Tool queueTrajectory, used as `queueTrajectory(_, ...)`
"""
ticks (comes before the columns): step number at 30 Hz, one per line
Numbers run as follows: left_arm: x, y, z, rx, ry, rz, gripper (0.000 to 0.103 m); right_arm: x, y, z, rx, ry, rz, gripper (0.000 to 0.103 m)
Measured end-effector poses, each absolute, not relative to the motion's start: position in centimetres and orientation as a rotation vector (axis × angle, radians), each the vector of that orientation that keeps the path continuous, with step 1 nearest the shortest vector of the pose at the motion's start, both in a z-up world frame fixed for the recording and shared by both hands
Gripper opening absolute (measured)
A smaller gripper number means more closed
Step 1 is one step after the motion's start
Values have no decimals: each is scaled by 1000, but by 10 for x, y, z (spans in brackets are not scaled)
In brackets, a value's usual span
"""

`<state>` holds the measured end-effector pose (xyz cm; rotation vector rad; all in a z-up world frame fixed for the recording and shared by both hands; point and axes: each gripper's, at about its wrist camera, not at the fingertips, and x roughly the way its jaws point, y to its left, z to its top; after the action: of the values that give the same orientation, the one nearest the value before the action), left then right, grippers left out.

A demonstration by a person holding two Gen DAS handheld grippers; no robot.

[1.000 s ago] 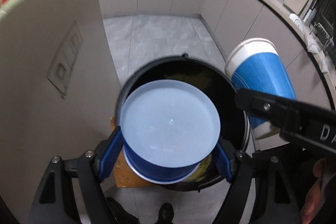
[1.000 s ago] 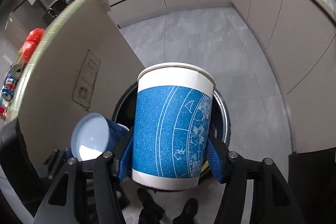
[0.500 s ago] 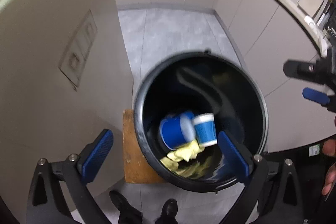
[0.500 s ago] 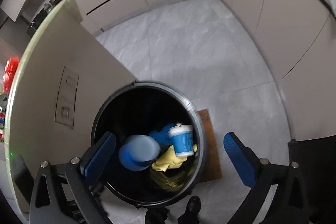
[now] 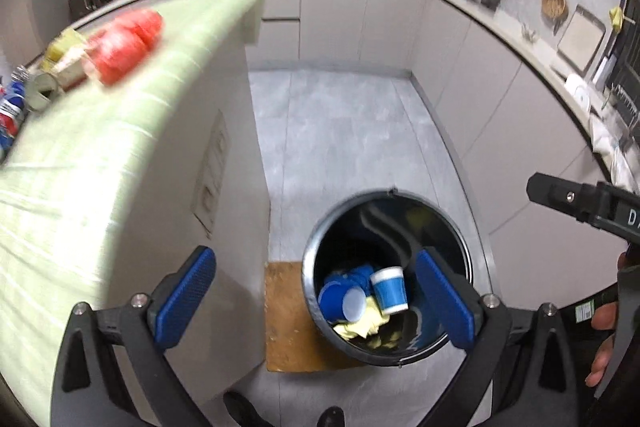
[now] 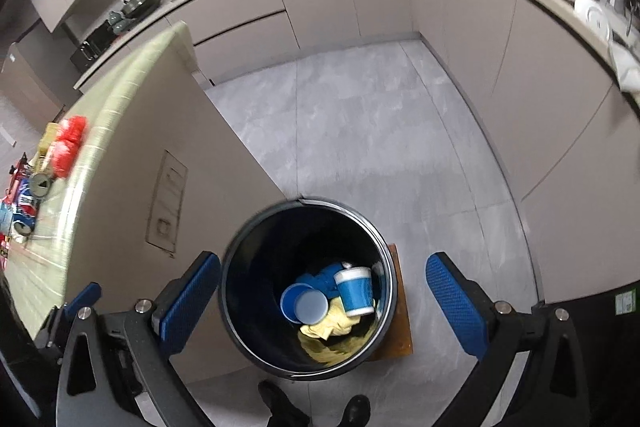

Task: Collect trash
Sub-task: 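Move both open grippers back toward the remaining items on the island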

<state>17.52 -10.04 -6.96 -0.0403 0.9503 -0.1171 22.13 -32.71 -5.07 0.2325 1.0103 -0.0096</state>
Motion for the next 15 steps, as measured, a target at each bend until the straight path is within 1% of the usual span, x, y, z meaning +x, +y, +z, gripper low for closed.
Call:
queueTrajectory(3,170,-83,-51,-52,912,-96,101,221,-310,-28,197,971,14,103)
queueTrajectory(7,162,-58,-39,-78,881,-56,101,219,-281,-5,144,934,55,103)
queueTrajectory(15,139,9,-33,-142,842,47,101,218,-210,15,70,884,160,103)
